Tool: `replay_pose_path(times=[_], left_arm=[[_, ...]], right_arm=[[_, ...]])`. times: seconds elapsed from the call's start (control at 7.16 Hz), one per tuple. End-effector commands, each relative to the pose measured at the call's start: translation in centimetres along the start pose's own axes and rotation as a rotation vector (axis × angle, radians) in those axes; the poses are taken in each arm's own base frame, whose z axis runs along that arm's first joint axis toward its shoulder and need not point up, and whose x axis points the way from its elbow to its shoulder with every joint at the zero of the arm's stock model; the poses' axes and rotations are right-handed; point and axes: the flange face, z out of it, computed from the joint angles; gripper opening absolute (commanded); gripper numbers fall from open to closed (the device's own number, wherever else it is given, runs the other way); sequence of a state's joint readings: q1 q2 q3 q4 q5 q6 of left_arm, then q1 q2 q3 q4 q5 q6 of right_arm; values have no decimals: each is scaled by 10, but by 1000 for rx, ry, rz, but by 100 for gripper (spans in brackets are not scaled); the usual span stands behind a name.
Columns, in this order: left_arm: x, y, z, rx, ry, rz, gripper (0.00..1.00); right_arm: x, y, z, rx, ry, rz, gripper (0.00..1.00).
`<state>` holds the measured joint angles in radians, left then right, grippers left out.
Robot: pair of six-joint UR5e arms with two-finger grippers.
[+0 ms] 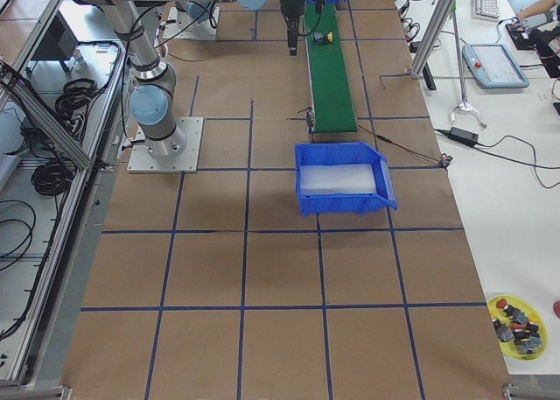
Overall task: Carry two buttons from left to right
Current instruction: 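Lower the left gripper and grasp the red-capped push button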
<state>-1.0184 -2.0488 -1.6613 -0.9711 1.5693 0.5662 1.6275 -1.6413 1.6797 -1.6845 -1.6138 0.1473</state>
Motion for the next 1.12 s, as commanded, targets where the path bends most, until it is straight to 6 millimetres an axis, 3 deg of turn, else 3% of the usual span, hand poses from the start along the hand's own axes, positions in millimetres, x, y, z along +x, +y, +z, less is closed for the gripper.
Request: replay_pose_path(times=[0.0, 0.28, 0.7, 0.98], left_arm=[[3, 2, 23, -3, 2, 0, 99], [4, 1, 26, -7, 4, -3, 98], [4, -3, 22, 0, 2, -31, 17], [3, -7, 8, 16, -5, -28, 2]], right_arm=[[0, 0, 0, 0, 0, 0, 100], [0, 0, 0, 0, 0, 0, 100], [0, 0, -1, 2, 1, 0, 100], [0, 0, 0, 0, 0, 0, 100]])
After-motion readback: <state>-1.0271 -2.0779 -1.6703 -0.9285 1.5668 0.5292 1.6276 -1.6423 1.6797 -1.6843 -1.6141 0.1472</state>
